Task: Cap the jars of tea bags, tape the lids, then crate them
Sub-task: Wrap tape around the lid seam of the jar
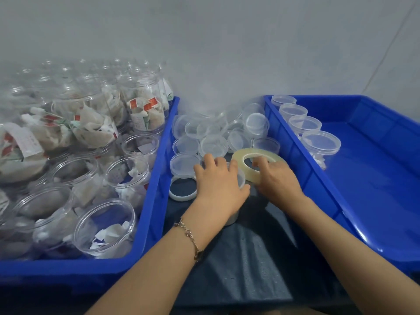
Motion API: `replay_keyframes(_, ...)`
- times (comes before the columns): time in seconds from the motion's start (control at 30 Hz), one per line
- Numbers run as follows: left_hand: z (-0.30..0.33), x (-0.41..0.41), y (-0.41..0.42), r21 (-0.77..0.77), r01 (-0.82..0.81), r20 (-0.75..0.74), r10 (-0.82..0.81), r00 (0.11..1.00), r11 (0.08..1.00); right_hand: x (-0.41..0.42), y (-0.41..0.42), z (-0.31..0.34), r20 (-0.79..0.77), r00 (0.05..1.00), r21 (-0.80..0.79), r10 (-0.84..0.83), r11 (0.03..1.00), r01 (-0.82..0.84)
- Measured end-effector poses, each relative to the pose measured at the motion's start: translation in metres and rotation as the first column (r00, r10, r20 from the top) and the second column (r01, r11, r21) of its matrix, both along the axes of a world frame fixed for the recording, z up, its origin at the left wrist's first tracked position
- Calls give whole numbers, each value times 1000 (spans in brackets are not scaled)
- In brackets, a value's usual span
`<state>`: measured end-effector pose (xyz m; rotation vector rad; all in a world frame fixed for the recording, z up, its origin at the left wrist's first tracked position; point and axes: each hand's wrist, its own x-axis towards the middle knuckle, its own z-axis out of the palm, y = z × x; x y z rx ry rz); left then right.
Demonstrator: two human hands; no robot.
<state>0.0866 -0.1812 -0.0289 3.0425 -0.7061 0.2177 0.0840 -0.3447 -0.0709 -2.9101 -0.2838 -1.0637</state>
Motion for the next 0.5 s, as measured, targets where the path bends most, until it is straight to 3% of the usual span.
replay_keyframes(0.07,3,2,6,16,69,-50,-68,996,997,-5,-11,3,34,998,-111,51,993,-46)
replay_keyframes(0.2,6,0,19,-6,141,-127,-141,982,990,-8,-3,0,166,986,-242,20,970,21)
replay_keyframes(0.3,10,-4,21,26,179,-133,-174,976,984,-5,7,1,239,971,-269,3,961,63)
replay_keyframes(0.5,12,-2,31,31,251,-157,-243,957,968,9,30,4,153,985,-216,-81,970,113)
